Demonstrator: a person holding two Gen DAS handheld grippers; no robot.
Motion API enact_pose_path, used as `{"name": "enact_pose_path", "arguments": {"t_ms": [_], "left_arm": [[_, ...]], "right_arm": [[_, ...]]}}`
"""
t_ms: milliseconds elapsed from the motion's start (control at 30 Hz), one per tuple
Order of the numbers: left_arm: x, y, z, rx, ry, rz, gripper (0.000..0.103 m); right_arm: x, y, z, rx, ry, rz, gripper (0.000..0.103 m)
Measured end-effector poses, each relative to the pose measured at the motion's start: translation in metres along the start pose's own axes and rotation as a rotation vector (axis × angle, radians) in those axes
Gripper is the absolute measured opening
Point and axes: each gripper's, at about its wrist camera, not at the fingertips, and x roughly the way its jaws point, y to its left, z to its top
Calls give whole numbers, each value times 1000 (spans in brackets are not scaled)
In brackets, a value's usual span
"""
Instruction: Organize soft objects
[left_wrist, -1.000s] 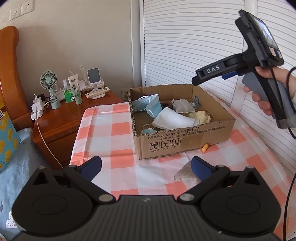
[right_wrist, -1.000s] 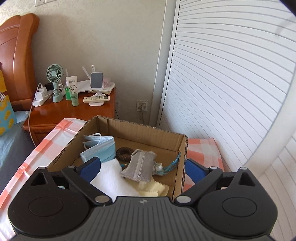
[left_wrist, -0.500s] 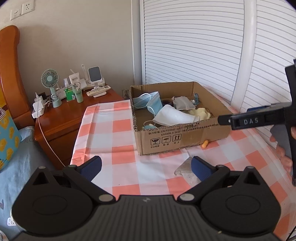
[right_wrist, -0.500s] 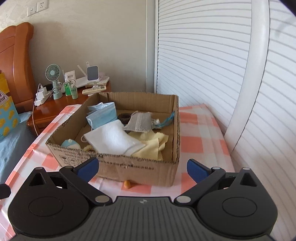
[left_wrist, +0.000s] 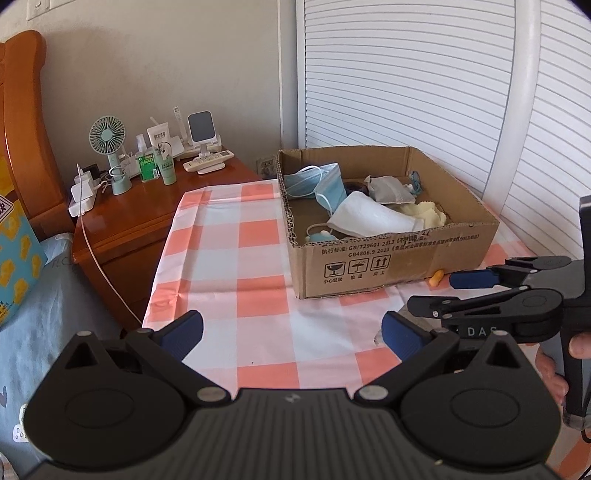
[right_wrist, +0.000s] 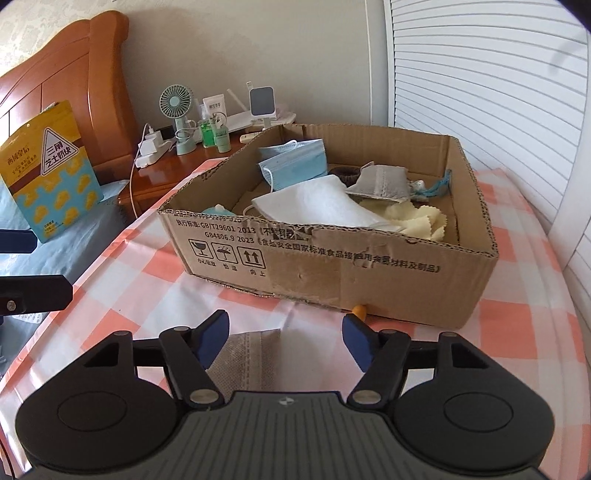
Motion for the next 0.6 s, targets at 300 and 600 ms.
{"name": "enact_pose_path", "arguments": {"t_ms": [300, 600], "left_arm": [[15, -2, 0, 2, 35, 2, 102], [21, -7, 1, 16, 45, -16, 102]], "right_arm": [[24, -4, 5, 10, 11, -15, 73], [14, -25, -5, 50, 11, -69, 73]]}}
